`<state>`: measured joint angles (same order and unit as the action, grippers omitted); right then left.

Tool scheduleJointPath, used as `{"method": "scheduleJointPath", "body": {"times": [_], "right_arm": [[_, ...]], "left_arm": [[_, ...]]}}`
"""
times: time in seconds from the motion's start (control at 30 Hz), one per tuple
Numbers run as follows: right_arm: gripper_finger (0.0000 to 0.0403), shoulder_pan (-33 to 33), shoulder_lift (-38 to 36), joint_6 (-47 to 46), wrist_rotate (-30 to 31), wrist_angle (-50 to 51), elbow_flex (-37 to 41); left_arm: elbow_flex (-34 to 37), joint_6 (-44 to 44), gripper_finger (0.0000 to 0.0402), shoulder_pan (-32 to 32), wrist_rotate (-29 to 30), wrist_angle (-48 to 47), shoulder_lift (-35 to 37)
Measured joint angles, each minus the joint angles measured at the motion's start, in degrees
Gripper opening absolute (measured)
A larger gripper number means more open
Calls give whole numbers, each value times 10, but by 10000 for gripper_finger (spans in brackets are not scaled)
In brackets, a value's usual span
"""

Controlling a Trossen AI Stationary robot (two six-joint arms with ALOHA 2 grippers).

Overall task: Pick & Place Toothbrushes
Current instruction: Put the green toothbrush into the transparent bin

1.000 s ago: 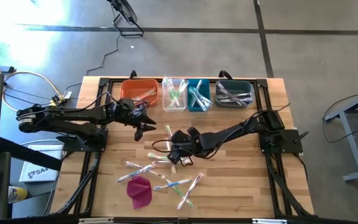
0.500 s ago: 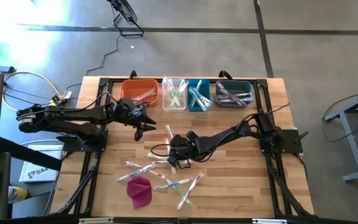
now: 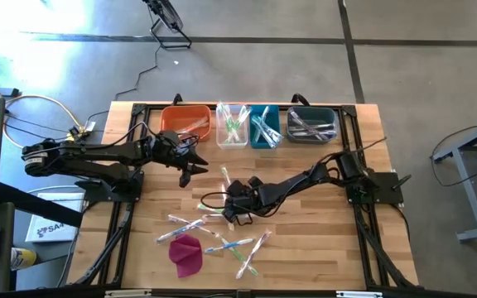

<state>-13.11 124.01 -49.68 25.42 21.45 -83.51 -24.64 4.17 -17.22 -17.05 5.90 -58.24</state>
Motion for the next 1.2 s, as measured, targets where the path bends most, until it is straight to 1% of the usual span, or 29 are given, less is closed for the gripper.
{"method": "scheduleJointPath", "body": {"times": [0.13,0.63,0.73,1.03,1.1,1.2], "right_arm": [[133,0,12,-2,-1,1,0],[129,1,11,-1,4,30,0],[112,1,10,-2,5,44,-1],[23,1,9,-2,3,71,-1],[17,1,9,-2,3,76,-1],[22,1,9,-2,2,83,-1]], "left_arm": [[0,0,132,0,1,-1,0],[-1,0,132,0,3,-4,0],[-1,0,132,0,2,-5,0],[-1,0,132,0,2,-5,0],[-1,0,132,0,2,-5,0],[-1,0,132,0,2,-5,0]]}}
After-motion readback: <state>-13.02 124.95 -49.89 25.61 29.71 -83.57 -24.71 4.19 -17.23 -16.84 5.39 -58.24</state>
